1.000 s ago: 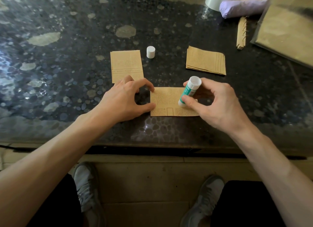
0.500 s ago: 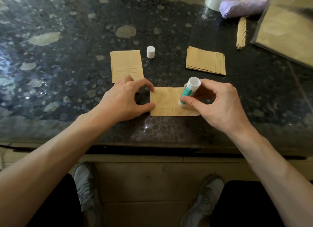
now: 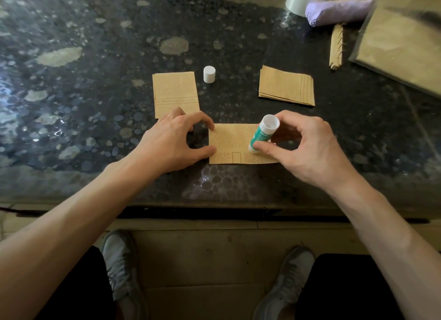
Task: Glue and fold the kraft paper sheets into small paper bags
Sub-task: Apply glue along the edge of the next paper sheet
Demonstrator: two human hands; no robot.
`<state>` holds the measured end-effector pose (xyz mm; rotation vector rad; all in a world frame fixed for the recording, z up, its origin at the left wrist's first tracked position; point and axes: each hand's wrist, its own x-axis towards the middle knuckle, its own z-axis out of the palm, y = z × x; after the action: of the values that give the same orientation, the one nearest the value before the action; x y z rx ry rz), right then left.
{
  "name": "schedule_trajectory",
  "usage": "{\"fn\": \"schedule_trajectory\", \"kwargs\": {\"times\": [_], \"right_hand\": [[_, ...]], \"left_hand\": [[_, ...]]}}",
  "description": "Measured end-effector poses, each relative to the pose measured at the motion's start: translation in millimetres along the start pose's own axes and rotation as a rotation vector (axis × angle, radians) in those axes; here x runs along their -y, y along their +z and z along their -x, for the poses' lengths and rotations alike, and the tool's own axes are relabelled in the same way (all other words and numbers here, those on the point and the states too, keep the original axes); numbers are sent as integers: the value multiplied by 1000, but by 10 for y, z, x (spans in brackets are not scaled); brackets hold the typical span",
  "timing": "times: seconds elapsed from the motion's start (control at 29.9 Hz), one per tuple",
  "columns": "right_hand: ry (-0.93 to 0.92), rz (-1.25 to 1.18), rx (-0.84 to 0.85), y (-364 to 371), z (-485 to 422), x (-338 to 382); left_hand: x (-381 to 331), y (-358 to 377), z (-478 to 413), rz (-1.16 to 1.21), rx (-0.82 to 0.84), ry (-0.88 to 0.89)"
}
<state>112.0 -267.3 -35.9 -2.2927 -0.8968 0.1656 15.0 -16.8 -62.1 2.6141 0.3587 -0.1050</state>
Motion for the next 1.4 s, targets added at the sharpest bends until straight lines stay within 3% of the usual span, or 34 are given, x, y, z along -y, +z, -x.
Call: {"fn": "schedule_trajectory", "kwargs": {"times": [0.33, 1.04, 1.17, 1.4], "right_hand": [[41, 0, -84, 39, 13, 40], [7, -73, 196, -66, 5, -18], [-3, -132, 148, -24, 34, 18], [2, -101, -98, 112, 66, 53]], "left_hand": [[-21, -11, 4, -1, 2, -7], [-17, -6, 12, -3, -1, 0], [-13, -1, 10, -1, -5, -1], [-11, -2, 10, -6, -6, -2]]}}
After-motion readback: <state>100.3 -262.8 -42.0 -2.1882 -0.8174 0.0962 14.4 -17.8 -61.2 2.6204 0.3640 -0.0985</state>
